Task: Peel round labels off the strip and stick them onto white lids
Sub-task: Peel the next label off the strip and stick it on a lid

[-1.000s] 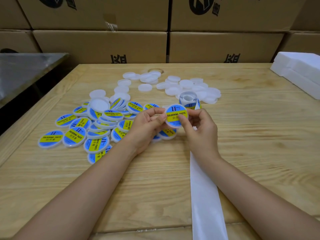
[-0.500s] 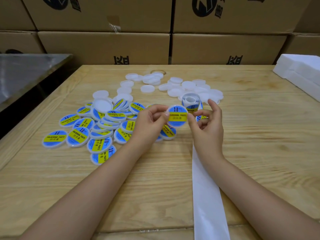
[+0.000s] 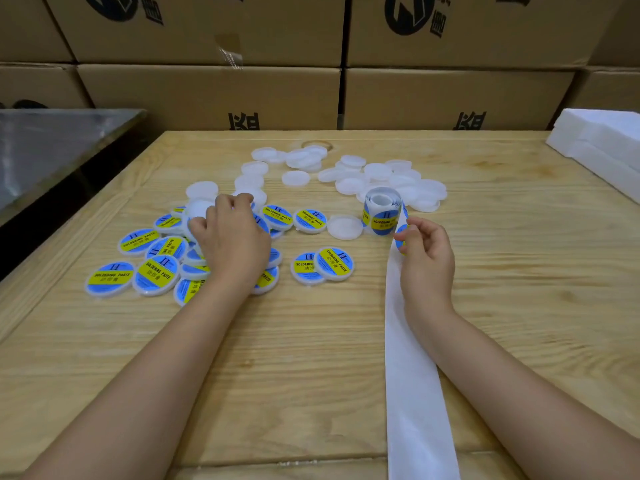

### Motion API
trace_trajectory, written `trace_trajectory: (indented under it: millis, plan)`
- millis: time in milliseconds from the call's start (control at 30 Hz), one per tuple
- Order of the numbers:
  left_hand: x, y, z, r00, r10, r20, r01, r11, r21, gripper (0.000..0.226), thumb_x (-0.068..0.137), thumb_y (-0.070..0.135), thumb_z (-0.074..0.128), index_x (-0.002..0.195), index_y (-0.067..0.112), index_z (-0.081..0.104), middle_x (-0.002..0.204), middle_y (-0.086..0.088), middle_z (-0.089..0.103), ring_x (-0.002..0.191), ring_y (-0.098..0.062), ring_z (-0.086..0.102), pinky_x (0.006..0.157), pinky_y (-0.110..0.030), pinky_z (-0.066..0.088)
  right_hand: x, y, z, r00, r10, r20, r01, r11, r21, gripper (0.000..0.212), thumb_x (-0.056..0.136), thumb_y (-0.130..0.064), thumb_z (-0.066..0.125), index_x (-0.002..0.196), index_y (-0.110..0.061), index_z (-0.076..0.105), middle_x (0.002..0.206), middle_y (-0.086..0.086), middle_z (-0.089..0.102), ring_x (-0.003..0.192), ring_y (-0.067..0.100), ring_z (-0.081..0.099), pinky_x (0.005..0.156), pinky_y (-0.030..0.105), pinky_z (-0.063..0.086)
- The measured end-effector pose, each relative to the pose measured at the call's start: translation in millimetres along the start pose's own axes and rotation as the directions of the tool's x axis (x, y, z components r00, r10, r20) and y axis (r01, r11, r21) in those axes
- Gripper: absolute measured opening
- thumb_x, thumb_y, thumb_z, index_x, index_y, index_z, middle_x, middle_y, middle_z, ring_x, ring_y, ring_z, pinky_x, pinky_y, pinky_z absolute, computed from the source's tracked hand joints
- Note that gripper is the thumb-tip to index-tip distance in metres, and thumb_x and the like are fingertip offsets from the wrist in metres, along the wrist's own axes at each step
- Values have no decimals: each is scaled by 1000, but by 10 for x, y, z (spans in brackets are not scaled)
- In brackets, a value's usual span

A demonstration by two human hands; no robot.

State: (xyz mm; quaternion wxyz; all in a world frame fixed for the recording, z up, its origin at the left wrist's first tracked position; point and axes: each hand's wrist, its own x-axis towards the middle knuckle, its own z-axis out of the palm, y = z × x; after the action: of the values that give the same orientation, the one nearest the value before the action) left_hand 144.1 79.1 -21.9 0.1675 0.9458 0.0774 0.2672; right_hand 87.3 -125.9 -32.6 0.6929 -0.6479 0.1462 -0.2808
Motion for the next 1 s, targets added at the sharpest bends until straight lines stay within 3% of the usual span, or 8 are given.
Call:
trace_trajectory:
  millis: [133, 200, 300, 433, 667, 800, 933, 1000]
  plan:
    - [-22, 40, -62, 988, 136, -70, -131, 989, 74, 51, 79, 1, 46, 127, 14, 51, 137, -6, 45, 122, -27, 39, 99, -40, 12, 22, 17, -15, 998, 49, -29, -48, 999, 15, 17, 92, -18, 47, 91, -32, 56, 88, -8, 65, 82, 4, 57, 79, 20, 42]
    - [-77, 182, -139, 948, 301, -103, -308, 950, -51, 43, 80, 0, 47, 120, 10, 57, 127, -7, 56, 117, -28, 50, 102, -45, 20, 35, 21, -13, 997, 69, -35, -69, 997, 18, 14, 93, -18, 46, 96, -29, 56, 90, -7, 64, 85, 7, 57, 81, 23, 43]
    - [-348, 513, -227, 774, 629, -76, -612, 710, -349, 32, 83, 5, 44, 106, 1, 66, 102, -14, 69, 95, -34, 64, 88, -44, 43, 43, 23, -1, 995, 94, -21, -94, 995, -27, 15, 95, -21, 46, 106, -26, 53, 101, -6, 61, 95, 11, 56, 87, 30, 44]
    - [-782, 802, -115, 479, 852, 212, -781, 524, -340, 34, 90, 21, 38, 112, 8, 61, 116, -8, 61, 107, -27, 55, 91, -38, 34, 19, 1, 26, 995, 94, -11, -95, 991, -93, 12, 95, -22, 46, 106, -25, 50, 116, 4, 59, 108, 20, 55, 95, 38, 44]
    - [-842, 780, -78, 430, 871, 239, -745, 492, -451, 16, 78, 12, 57, 85, 2, 68, 82, -16, 64, 81, -35, 58, 77, -38, 44, -37, -26, 19, 982, -46, 185, 113, 924, -365, 15, 94, -21, 48, 95, -19, 62, 100, 2, 62, 101, 23, 51, 92, 35, 41]
    - [-838, 751, -130, 391, 889, 239, -725, 457, -515, 20, 82, 22, 57, 90, 10, 71, 83, -8, 66, 83, -29, 58, 79, -39, 44, 45, -81, -51, 947, -142, 288, 293, 747, -597, 25, 97, -24, 43, 104, -15, 65, 94, -4, 61, 96, 20, 34, 93, 36, 32]
    - [-819, 754, -176, 369, 905, 212, -713, 422, -560, 18, 82, 17, 57, 87, 7, 71, 81, -7, 67, 77, -29, 59, 72, -40, 45, 149, -69, -117, 938, -94, 333, 295, 722, -626, 32, 99, -26, 38, 79, -13, 58, 64, -12, 47, 96, 28, 37, 90, 38, 32]
    - [-823, 748, -183, 368, 910, 191, -717, 408, -565, 15, 81, 13, 59, 86, 7, 72, 81, -6, 69, 76, -29, 60, 70, -39, 46, 176, -36, -112, 929, -119, 350, 328, 703, -631, 30, 99, -26, 36, 88, -15, 62, 73, -13, 53, 95, 28, 38, 85, 32, 29]
